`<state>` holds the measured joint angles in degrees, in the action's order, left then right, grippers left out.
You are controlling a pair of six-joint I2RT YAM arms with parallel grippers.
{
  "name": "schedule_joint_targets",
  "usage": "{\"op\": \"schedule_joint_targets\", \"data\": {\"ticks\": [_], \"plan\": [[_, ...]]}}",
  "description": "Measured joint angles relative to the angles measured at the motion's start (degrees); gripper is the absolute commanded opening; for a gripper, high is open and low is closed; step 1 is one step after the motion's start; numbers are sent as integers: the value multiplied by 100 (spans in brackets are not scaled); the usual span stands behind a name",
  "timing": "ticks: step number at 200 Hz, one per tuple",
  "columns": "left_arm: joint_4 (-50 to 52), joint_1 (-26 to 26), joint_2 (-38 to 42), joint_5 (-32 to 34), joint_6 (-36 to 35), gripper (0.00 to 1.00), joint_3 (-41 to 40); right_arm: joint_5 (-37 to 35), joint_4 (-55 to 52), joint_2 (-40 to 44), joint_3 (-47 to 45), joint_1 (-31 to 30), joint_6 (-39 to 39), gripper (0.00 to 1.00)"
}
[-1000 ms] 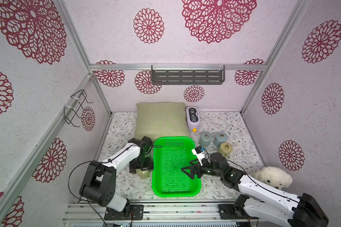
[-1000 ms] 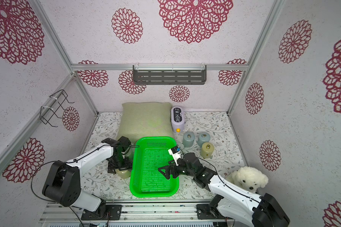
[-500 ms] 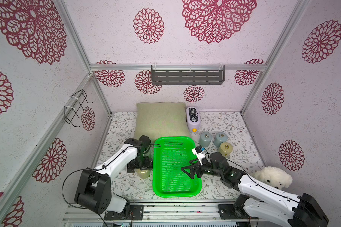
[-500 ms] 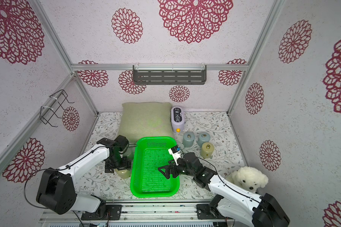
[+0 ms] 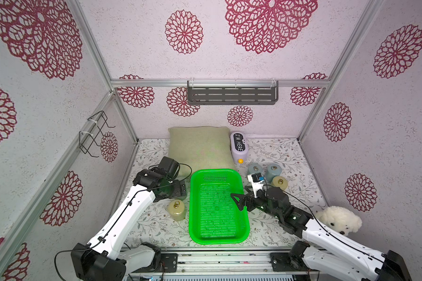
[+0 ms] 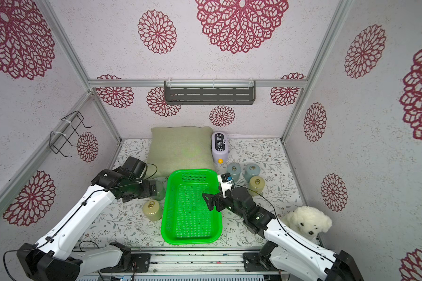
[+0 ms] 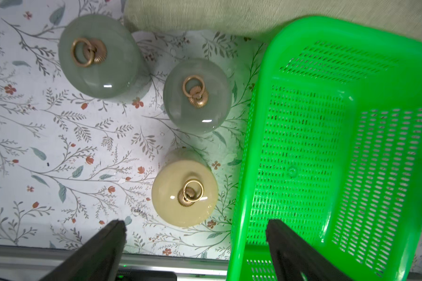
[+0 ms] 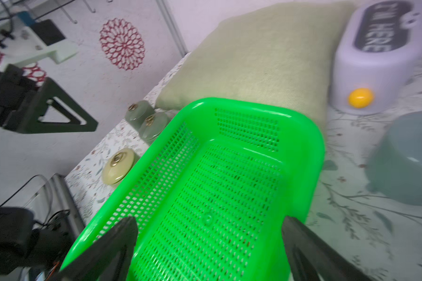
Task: Take the tea canister out of the basket
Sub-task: Place the tea canister at the center of the board, then reset both arms
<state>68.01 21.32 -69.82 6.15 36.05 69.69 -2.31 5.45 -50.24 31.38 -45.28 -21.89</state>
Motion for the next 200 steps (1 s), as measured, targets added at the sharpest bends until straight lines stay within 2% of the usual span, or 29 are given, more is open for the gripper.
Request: {"op": "schedule_joint_targets", "data": {"ticks": [44, 98, 123, 159, 177, 200], "plan": [[-951, -83, -94, 557, 107, 97, 11, -1650, 166, 103, -26, 479, 411, 99], [-2098, -350, -750, 1912, -118, 97, 70, -3025, 1832, -17, -1016, 1394, 1338, 99], [-2927, -752, -778, 2297, -358, 97, -229, -3272, 2667, -428, -1425, 2028, 1641, 99], [-4817, -1307, -527, 2671, -1025, 97, -1596, -3401, 3814, -1593, -1580, 2734, 1932, 99], [-5652, -1561, -525, 2717, -1351, 97, -2155, -3340, 4240, -2059, -1696, 3005, 1956, 99], [-6430, -2011, -699, 2575, -1478, 97, -2430, -3235, 4828, -2662, -1694, 3327, 1965, 99]]}}
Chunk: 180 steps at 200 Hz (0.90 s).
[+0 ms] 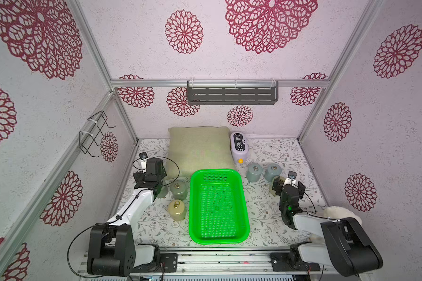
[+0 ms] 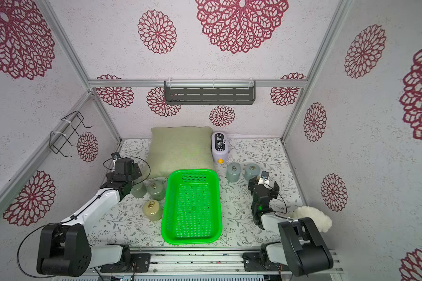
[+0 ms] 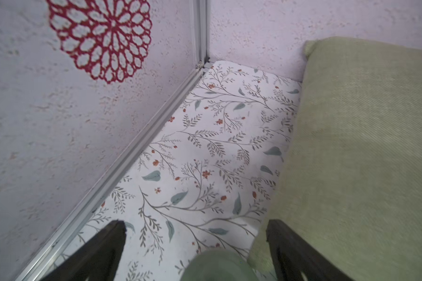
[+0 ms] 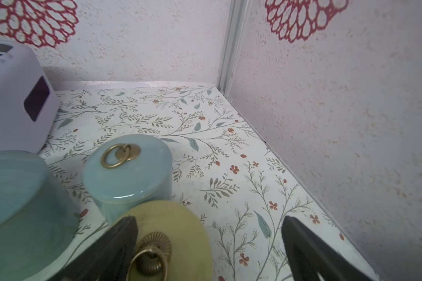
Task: Take the tea canister out of the basket
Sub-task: Reset both arms
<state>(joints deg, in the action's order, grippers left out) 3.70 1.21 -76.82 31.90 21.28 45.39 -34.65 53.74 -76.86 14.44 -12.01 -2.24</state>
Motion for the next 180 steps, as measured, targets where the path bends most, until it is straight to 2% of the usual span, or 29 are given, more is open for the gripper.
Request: {"op": "schedule_joint_targets", "data": {"ticks": [29, 60, 122, 180], "plan": [[-951, -503, -345, -289, -55, 97, -315, 306, 632, -315, -46, 234, 90, 99], [-1552, -758, -448, -791, -48, 97, -566, 874, 1370, -638, -181, 586, 26, 99], [-2120, -796, -439, -1196, -4, 97, -654, 1679, 2559, -1147, -601, 640, 98, 99], [-3027, -798, -411, -1714, -142, 97, -1172, 1694, 3014, -1172, -763, 640, 120, 99]]}}
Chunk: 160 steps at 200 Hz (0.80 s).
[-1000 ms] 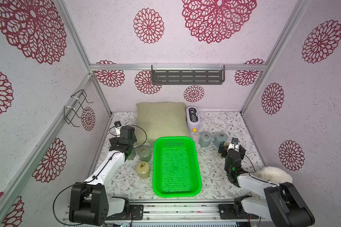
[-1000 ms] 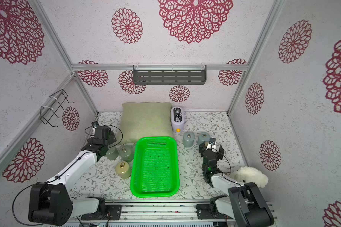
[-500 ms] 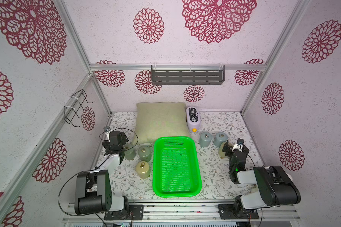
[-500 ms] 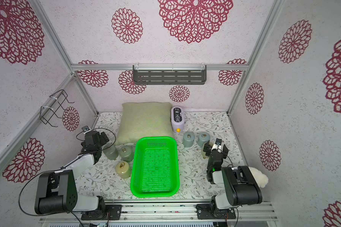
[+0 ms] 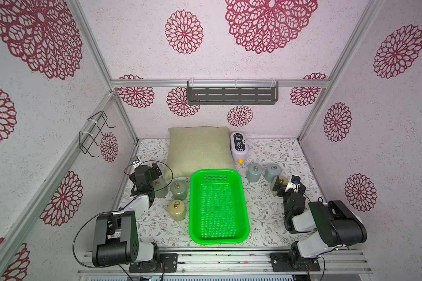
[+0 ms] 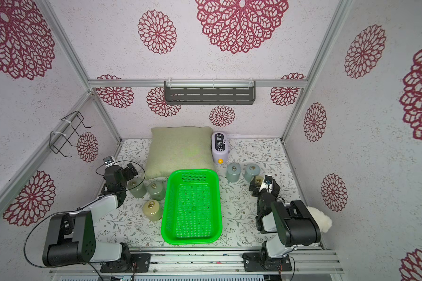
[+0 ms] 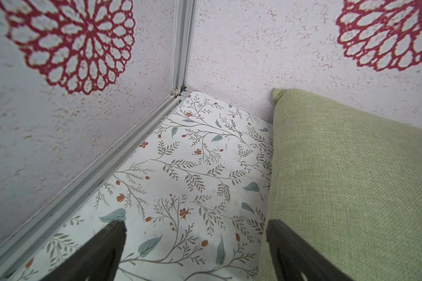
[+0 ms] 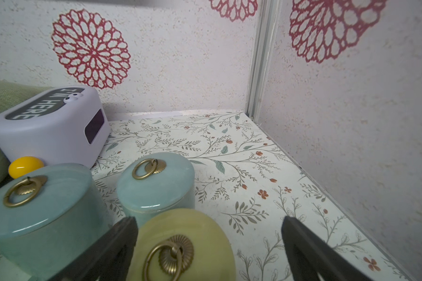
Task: Take the tea canister out of the basket
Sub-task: Reset both arms
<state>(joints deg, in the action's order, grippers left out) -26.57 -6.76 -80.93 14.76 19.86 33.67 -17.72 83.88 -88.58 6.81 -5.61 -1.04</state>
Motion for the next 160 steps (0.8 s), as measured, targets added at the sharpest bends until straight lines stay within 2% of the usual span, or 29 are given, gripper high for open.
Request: {"op": "schedule_joint_targets", "data": {"ticks": [24, 63, 96, 116, 160], "plan": [[-190, -2, 2, -57, -70, 97, -26, -11, 68, 0, -9, 0, -2, 99], [234, -15, 2, 11, -551, 97, 345, -13, 42, 0, 11, 0, -2, 99], [-365, -28, -195, 76, -772, 97, -234, -13, 7, 0, 17, 0, -2, 99], [-769, -37, -566, -85, -855, 97, -455, -13, 4, 0, 17, 0, -2, 99], [-1836, 11, -682, -350, -1097, 97, -914, -17, -4, 0, 17, 0, -2, 99]]}}
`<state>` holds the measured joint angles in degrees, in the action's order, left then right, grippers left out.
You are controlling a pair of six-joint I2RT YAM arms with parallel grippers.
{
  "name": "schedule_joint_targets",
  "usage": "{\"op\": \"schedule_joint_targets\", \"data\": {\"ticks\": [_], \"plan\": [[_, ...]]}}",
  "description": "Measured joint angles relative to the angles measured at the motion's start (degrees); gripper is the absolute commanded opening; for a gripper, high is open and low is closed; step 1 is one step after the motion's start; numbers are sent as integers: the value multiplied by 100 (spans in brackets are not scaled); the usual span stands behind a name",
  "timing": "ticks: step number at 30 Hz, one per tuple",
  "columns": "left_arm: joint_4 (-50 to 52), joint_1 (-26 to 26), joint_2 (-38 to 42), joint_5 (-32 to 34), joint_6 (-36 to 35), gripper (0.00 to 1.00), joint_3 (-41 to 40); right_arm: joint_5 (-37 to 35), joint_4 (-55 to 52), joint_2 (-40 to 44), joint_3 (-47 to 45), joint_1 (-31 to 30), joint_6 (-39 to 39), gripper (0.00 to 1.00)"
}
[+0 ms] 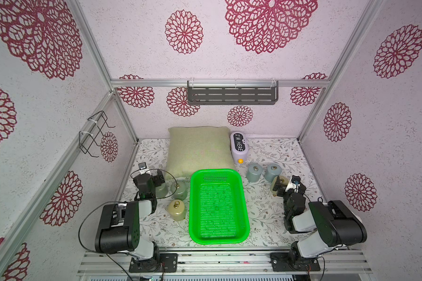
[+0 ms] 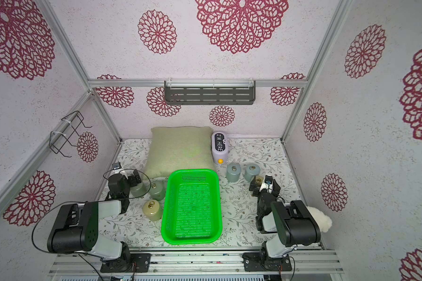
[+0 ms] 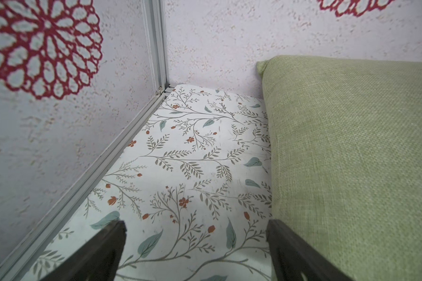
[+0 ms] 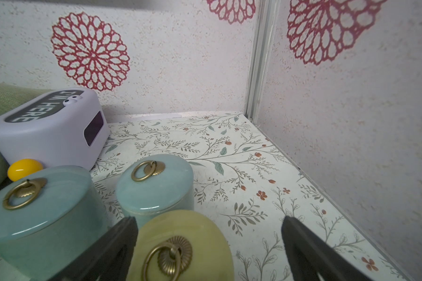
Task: Take the tea canister out of the basket
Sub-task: Reset both arms
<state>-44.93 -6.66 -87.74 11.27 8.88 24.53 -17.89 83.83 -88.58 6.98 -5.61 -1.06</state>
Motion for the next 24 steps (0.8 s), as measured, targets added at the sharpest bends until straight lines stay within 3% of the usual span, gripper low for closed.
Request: {"op": "schedule_joint_targets", "data": {"ticks": [24], "plan": [[-284, 2, -50, 133, -72, 97, -39, -4, -13, 0, 0, 0, 0, 99]]}}
